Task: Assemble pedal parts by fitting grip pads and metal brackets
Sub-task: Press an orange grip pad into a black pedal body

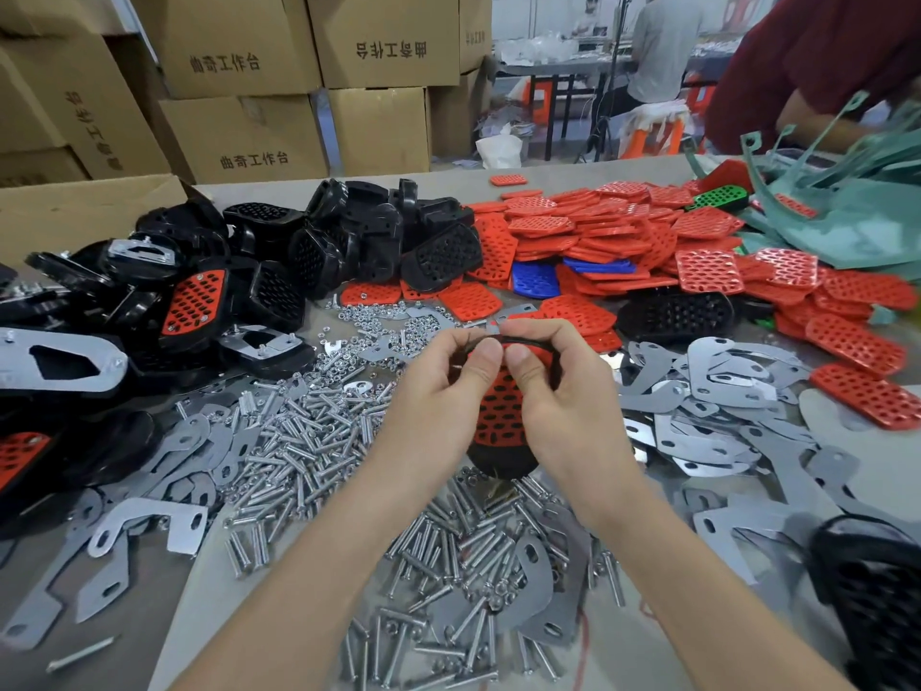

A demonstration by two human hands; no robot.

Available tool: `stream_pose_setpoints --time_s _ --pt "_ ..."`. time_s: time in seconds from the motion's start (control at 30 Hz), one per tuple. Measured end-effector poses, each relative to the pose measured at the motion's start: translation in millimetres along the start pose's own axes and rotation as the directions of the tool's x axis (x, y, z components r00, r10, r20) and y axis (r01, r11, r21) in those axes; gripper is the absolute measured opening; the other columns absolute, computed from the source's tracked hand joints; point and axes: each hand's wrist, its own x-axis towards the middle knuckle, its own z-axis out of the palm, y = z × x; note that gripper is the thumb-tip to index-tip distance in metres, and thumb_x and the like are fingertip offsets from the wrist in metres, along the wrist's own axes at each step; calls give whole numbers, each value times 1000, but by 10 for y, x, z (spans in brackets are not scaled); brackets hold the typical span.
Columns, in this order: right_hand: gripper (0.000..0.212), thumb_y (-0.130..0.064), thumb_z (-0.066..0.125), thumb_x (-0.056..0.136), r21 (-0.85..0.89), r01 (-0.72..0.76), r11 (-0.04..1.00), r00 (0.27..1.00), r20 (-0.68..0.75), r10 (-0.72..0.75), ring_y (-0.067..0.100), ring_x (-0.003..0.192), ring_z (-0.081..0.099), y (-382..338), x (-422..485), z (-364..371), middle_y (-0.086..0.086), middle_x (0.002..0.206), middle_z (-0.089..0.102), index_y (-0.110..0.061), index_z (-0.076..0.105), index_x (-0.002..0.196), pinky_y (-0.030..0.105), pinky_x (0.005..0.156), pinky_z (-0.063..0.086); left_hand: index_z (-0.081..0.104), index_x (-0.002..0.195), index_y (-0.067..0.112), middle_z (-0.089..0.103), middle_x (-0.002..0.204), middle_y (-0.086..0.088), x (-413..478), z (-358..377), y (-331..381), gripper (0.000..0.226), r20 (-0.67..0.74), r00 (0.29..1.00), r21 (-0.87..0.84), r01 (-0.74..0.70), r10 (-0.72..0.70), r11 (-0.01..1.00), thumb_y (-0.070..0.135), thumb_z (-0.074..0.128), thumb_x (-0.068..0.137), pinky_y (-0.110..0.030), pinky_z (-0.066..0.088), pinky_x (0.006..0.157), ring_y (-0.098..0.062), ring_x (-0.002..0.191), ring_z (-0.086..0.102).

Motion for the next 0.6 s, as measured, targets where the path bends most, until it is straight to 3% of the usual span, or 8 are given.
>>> stream_pose_setpoints --time_s 0.2,0.37,0.5,0.6 --pt "30 -1 58 102 2 31 1000 1000 -3 -31 -1 100 64 -59 -39 41 -12 104 70 -31 65 100 7 85 42 66 98 28 68 90 13 0 14 3 17 -95 993 113 -63 74 992 23 51 105 -30 43 76 -4 83 60" --pt "32 -2 59 101 22 38 999 999 4 -38 3 101 65 -32 -26 30 -13 100 71 -32 66 97 17 91 46 66 97 28 70 89 11 13 13 -6 15 -107 989 125 -91 105 988 27 51 101 -28 49 74 -3 78 60" --pt "9 -25 65 96 180 -65 982 994 99 47 9 103 69 2 46 -48 -9 104 76 -28 74 98 27 95 52 66 107 26 72 97 14 63 -107 -33 12 24 992 22 -128 128 992 30 55 103 -10 48 73 6 86 64" --pt "19 -36 62 92 304 -184 935 975 179 134 14 99 68 11 117 -148 0 105 77 -27 79 94 36 95 52 60 119 32 69 110 15 89 -216 -69 22 116 961 107 -265 252 958 36 62 97 -14 48 85 2 101 64"
